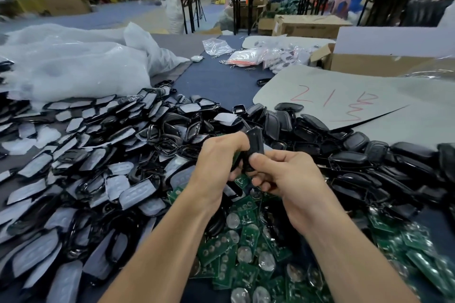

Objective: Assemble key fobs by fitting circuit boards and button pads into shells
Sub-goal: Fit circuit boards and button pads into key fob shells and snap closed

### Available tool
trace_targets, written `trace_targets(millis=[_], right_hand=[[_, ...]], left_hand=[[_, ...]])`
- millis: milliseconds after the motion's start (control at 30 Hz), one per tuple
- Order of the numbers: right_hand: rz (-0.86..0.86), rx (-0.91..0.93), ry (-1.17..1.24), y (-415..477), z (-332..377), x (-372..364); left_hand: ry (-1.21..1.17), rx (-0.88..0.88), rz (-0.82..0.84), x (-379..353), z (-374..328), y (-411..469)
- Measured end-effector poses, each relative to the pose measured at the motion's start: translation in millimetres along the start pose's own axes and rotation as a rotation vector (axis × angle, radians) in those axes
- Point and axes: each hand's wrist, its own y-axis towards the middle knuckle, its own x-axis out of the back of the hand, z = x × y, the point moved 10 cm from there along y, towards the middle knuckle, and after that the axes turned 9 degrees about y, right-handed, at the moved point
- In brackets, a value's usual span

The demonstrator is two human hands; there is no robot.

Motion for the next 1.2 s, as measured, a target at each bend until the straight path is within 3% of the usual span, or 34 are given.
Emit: trace_targets(millis=[200,300,400,500,600,800,900,1000,1067,1200], right_hand=[[-0.012,0.044,-0.057,0.7,4.5,2.5],[-0.115,0.118,-0.119,0.8,13.1,14.9],[-0.31,0.358,-0.464,-10.4,37.1,23.8],[-0.276,0.605,-0.683,-25.1,55.0,-2.9],[-0.253,0.668,-0.736,-28.0,55.6,-14.3],[-0.226,0.502,-0.443,-10.6,44.1,6.6],[-0.148,0.278,0.075,3.5,25.2,19.6],[0.004,0.042,0.535,11.1,9.7,14.8],[0.085,-0.013,0.629,12.1,9.5,13.0],[0.123,0.005,0.561,13.8,11.3,14.1]], left_hand=[[0.028,-0.055,-0.086,4.6,-4.2,-1.8],[0.058,-0.06,-0.104,5.4,-3.9,-4.5],[0.092,-0.041,-0.192,10.7,0.0,-5.5],[0.122,-0.031,-0.248,13.3,2.9,-5.1],[0.109,-0.02,-0.244,13.8,5.1,-3.0],[0.014,0.015,-0.139,0.3,8.2,-4.0],[-0.12,-0.014,-0.077,-2.5,6.1,-3.0],[-0.168,-0.012,-0.127,5.5,6.8,-2.0],[-0.116,-0.001,-0.154,7.3,7.0,-2.1],[-0.054,0.002,-0.19,9.9,4.8,-1.5]])
